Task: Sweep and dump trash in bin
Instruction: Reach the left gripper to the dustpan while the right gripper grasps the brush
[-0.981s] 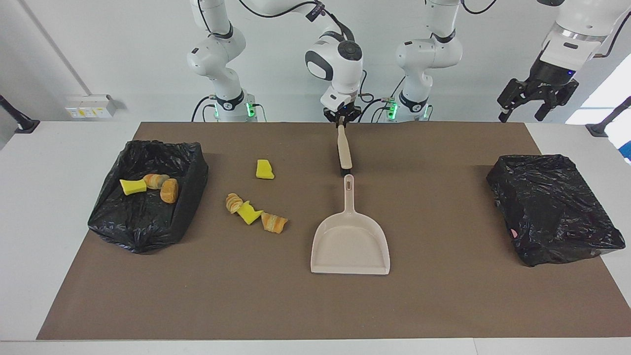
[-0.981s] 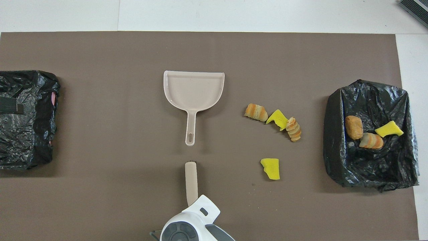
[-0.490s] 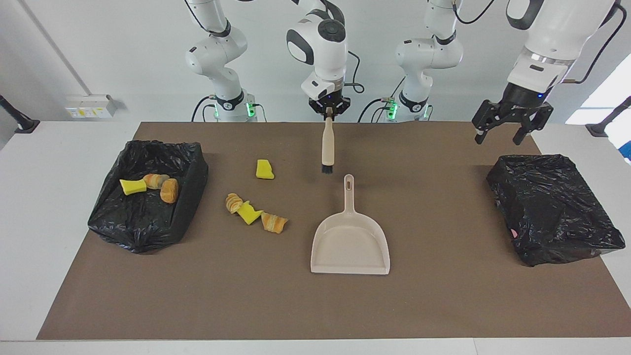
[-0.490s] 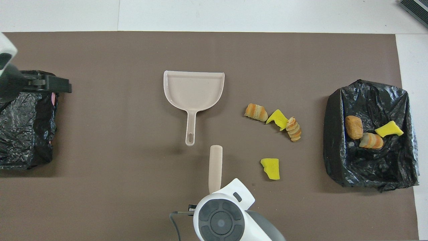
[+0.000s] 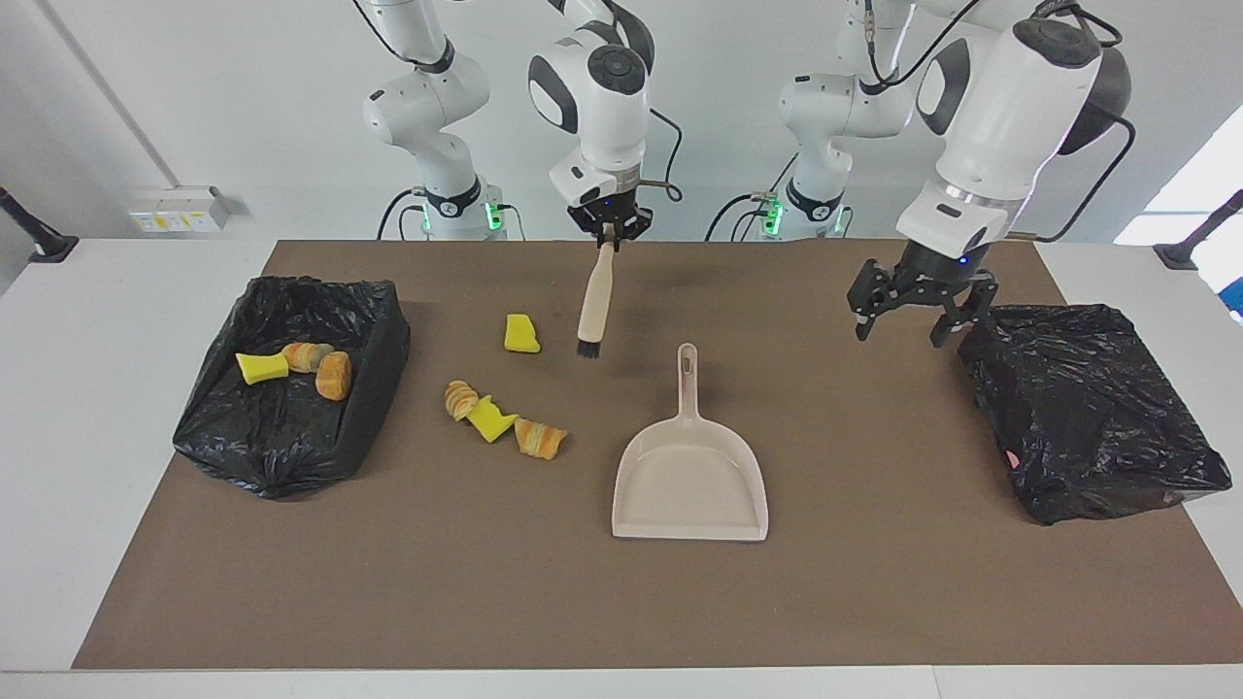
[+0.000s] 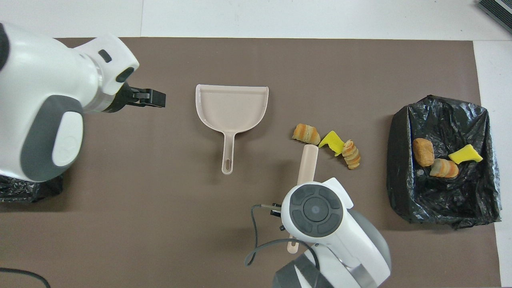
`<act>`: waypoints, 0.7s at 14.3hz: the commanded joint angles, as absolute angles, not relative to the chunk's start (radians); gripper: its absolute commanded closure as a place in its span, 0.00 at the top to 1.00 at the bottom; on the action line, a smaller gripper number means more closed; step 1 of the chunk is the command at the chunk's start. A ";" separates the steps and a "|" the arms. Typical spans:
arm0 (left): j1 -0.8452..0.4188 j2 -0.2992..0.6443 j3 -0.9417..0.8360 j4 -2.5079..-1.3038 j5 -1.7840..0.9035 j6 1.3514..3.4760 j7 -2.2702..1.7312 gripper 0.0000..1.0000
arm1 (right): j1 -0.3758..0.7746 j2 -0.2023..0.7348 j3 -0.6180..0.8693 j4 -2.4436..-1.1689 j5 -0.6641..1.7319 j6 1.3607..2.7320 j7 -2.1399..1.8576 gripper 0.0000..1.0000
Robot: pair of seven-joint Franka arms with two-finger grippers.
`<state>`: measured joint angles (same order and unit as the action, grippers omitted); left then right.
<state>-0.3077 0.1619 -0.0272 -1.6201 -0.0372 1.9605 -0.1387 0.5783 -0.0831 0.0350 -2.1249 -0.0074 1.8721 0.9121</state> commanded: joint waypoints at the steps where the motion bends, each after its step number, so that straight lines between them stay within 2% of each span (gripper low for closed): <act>1: -0.429 0.254 -0.011 -1.658 -0.045 2.023 -0.182 1.00 | 0.499 -0.087 0.048 -2.149 -0.061 1.874 0.856 0.00; 3: -0.472 0.311 -0.011 -1.664 -0.040 2.063 -0.196 1.00 | 0.441 -0.075 0.049 -2.149 -0.086 1.888 0.800 0.00; 6: -0.501 0.324 -0.011 -1.689 -0.040 2.094 -0.236 1.00 | 0.349 -0.069 0.049 -2.158 -0.098 1.905 0.665 0.00; 10: -0.561 0.316 -0.011 -1.796 -0.035 2.169 -0.261 1.00 | 0.235 -0.077 0.051 -2.212 -0.106 1.960 0.511 0.00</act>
<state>-0.5185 0.3475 -0.0274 -1.7243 -0.0375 2.1263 -0.2397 0.2876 -0.0599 0.0343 -2.1635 -0.0856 1.9029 0.5688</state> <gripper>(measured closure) 0.000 0.744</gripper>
